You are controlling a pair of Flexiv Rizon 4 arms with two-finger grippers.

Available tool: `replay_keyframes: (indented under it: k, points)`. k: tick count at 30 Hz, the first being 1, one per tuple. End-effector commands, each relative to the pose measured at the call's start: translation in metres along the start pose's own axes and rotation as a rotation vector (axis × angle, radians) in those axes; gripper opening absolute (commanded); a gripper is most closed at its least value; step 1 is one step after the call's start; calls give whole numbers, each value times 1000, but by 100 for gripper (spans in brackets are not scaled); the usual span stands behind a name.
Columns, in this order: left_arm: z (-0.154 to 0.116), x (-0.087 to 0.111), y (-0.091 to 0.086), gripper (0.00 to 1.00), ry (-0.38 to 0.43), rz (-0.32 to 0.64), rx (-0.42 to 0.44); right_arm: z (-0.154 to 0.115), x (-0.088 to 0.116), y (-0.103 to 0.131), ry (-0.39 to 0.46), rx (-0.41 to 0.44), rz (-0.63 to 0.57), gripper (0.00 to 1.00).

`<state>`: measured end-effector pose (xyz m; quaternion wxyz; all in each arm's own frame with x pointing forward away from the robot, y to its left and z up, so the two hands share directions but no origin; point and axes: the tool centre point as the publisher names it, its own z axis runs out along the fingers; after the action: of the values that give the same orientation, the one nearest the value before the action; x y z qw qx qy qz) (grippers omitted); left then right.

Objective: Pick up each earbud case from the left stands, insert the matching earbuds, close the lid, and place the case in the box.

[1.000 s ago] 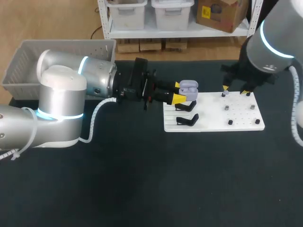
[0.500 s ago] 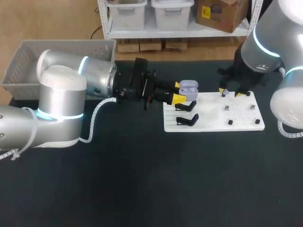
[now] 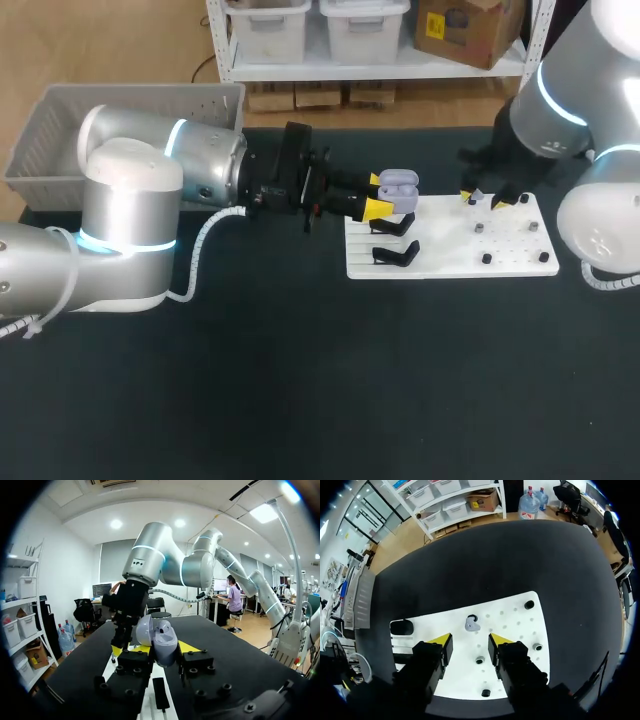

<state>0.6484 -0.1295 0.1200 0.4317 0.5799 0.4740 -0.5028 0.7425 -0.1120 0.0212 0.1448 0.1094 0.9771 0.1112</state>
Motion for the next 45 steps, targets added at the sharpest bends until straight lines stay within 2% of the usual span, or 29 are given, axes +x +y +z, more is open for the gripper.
replay_keyframes:
  k: [1, 9, 13, 19, 27, 40, 45]
  points:
    - [0, 1, 1, 0, 0, 0, 1, 4, -2, 1, 2, -7, 2, 47]
    - [0, 1, 1, 0, 0, 0, 1, 5, -10, -4, 1, -18, 16, 44]
    - [0, 1, 1, 0, 0, 0, 1, 6, -10, -4, 2, -18, 9, 40]
    - [0, 1, 1, 0, 0, 0, 1, 8, -8, 1, 11, -14, -13, 41]
    - [0, 1, 1, 0, 0, 0, 1, 12, -9, 3, 13, -14, -17, 36]
    - [0, 1, 1, 0, 0, 0, 1, 14, -11, 1, 5, -7, -6, 34]
    - [0, 1, 1, 0, 0, 0, 1, 14, -12, 1, 1, -5, -5, 22]
